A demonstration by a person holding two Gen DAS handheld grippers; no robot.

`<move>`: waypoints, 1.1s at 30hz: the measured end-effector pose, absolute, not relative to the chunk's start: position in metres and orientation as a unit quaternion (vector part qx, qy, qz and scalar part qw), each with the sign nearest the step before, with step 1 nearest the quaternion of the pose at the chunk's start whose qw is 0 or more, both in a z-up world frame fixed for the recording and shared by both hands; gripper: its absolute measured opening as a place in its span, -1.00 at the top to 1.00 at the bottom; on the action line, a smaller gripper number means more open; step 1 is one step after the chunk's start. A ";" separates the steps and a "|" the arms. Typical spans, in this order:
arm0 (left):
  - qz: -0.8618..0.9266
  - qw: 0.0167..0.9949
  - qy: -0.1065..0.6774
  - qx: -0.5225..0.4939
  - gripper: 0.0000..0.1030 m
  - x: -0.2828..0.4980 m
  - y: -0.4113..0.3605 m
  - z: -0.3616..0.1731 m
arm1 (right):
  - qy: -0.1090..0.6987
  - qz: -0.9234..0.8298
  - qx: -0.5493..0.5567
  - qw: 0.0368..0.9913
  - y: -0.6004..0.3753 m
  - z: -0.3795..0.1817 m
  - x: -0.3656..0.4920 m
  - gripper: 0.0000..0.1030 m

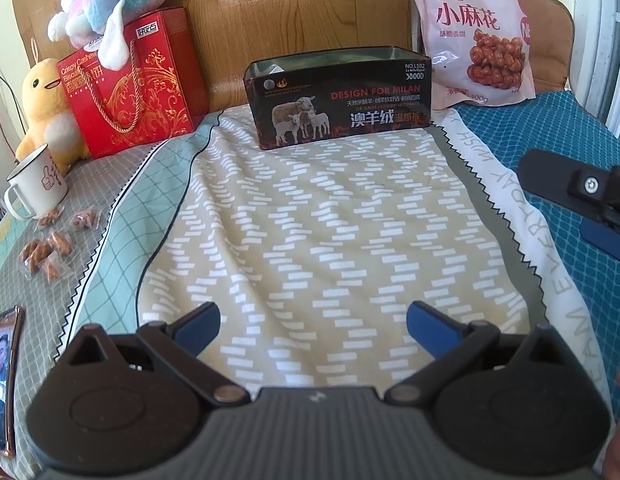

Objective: Organize snacks

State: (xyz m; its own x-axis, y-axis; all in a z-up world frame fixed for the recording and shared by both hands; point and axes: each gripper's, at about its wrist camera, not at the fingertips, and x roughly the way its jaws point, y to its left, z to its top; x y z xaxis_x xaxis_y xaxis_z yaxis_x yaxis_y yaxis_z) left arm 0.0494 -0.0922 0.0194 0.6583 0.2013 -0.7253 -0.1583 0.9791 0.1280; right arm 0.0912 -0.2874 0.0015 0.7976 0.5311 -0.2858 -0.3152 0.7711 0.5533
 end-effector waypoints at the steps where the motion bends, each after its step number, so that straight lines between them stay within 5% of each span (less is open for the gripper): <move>1: 0.099 0.910 0.402 0.026 -1.00 0.049 -0.092 0.019 | 0.219 0.231 0.247 0.915 -0.287 0.001 0.091 -1.00; 33: 0.093 0.906 0.413 0.015 -1.00 0.052 -0.090 0.016 | 0.222 0.232 0.244 0.915 -0.285 -0.001 0.093 -1.00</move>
State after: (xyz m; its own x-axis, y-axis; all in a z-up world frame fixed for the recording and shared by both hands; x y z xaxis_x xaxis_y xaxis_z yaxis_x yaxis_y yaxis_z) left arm 0.0519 -0.0896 0.0157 0.6421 0.1808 -0.7450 -0.1563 0.9822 0.1037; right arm 0.0930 -0.2849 -0.0009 0.7937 0.5329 -0.2933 -0.3158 0.7731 0.5500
